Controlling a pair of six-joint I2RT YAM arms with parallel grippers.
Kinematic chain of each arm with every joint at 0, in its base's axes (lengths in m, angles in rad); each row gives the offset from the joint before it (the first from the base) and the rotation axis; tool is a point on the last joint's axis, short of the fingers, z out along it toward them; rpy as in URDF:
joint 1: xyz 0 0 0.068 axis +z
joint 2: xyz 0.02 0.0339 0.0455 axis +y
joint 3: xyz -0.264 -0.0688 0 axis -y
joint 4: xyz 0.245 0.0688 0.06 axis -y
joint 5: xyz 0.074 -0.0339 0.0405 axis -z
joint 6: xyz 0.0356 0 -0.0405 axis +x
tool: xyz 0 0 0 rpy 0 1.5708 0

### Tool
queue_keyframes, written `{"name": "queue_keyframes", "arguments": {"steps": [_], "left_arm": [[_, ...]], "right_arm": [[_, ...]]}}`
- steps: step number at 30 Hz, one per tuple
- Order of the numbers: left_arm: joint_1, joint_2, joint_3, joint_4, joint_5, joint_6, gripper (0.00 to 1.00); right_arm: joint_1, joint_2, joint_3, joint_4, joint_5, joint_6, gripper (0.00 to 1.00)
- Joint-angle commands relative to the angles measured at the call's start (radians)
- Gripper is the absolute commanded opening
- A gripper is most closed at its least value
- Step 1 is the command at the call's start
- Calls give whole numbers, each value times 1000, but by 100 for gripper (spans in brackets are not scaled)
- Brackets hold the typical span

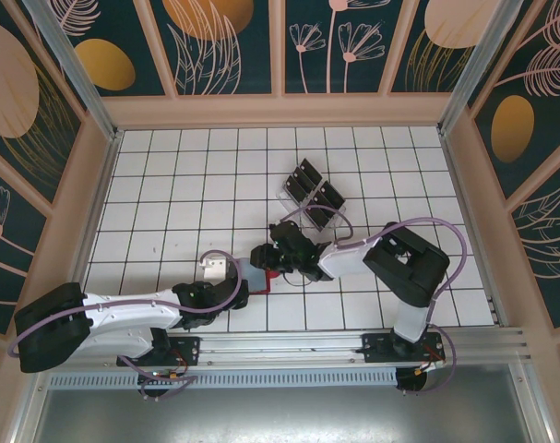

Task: Put the credit cards into the card holder
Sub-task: Flip over the card slot in the card holder.

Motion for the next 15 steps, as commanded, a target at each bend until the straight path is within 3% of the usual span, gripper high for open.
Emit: {"name": "queue_keyframes", "arguments": {"steps": [1, 15], "left_arm": [[0, -2, -19, -47, 5, -9, 87], [-1, 4, -18, -41, 8, -5, 87]], "right_arm": [[-7, 24, 25, -52, 11, -23, 37], [3, 42, 43, 23, -102, -55, 38]]}}
